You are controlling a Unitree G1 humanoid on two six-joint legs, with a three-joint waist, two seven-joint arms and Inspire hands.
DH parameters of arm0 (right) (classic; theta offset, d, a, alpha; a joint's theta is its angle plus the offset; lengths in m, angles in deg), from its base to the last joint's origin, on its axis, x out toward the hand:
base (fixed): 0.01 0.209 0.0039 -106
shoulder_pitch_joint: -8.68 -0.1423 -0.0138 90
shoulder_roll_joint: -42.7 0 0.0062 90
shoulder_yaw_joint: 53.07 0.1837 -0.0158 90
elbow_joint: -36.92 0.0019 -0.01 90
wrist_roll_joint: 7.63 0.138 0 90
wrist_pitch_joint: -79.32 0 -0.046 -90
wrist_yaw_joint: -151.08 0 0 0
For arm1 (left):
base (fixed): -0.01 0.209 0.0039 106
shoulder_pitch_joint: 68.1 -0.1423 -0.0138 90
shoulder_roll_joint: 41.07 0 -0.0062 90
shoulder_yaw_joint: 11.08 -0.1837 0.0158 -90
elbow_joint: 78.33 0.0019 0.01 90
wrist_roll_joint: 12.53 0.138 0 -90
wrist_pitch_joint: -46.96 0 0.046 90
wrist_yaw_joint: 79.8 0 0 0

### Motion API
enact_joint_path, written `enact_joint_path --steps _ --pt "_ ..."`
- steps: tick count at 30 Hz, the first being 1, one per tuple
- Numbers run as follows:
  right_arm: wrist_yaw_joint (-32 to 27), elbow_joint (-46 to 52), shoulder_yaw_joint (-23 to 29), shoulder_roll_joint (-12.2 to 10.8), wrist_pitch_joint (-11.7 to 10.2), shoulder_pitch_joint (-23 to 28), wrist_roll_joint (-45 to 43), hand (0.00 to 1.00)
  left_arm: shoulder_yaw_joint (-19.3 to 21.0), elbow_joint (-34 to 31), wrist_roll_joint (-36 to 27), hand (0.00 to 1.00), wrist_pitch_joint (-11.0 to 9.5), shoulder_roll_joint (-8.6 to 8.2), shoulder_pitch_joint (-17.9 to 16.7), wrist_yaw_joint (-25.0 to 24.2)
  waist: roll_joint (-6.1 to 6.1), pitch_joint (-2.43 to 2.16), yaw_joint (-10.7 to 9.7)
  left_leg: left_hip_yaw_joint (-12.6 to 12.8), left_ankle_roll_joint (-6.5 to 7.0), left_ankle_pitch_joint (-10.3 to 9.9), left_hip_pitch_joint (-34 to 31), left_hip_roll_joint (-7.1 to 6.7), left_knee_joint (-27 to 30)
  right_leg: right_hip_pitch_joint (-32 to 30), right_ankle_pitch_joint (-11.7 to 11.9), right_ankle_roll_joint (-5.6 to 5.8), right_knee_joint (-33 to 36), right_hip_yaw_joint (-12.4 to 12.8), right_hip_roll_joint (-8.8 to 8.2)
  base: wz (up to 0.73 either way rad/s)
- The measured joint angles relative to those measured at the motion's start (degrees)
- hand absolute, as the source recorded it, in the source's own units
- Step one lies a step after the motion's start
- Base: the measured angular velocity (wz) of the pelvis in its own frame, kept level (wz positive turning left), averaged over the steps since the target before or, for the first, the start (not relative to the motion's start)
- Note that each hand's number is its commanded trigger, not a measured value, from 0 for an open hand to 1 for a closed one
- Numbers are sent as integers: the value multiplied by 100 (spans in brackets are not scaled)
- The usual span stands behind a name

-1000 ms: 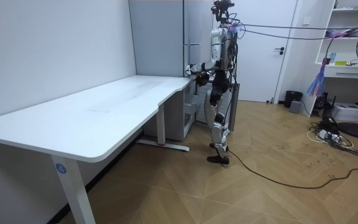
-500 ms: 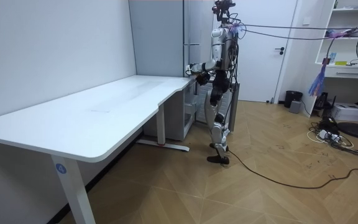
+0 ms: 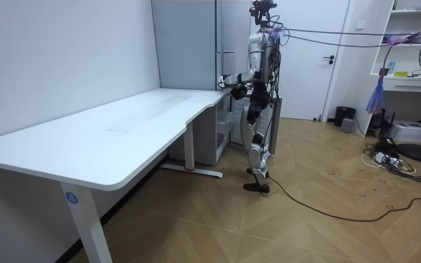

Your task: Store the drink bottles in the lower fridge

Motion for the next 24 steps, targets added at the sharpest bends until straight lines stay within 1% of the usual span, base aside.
enact_joint_path --steps 2,11,18,21,24 --pt "65 23 17 -3 -54 -11 108 100 35 -137 7 0 0 1 3 9 24 -4 1 -26 0 -2 -23 0 -1 -1 13 -3 0 -3 0 4" --pt "245 162 98 1 -66 -69 302 100 105 -471 48 0 0 0 24 124 58 4 -9 -101 0 -2 -134 -2 101 -70 26 -12 9 -60 -13 2" --pt "267 158 107 -8 -124 -165 291 100 199 -541 47 0 -2 -1 31 158 108 40 -3 -110 0 -2 -151 0 108 -65 29 -14 8 -91 -18 0" --pt "290 161 152 -46 -193 -164 261 100 228 -596 48 0 -3 2 35 131 106 43 -1 -131 -1 -2 -141 -2 66 -40 29 -14 1 -123 -17 2" --pt "388 163 268 -113 -315 -160 166 100 264 -732 54 0 -3 3 35 85 98 47 -3 -146 0 -2 -142 -4 66 -40 29 -14 -2 -144 -18 0"
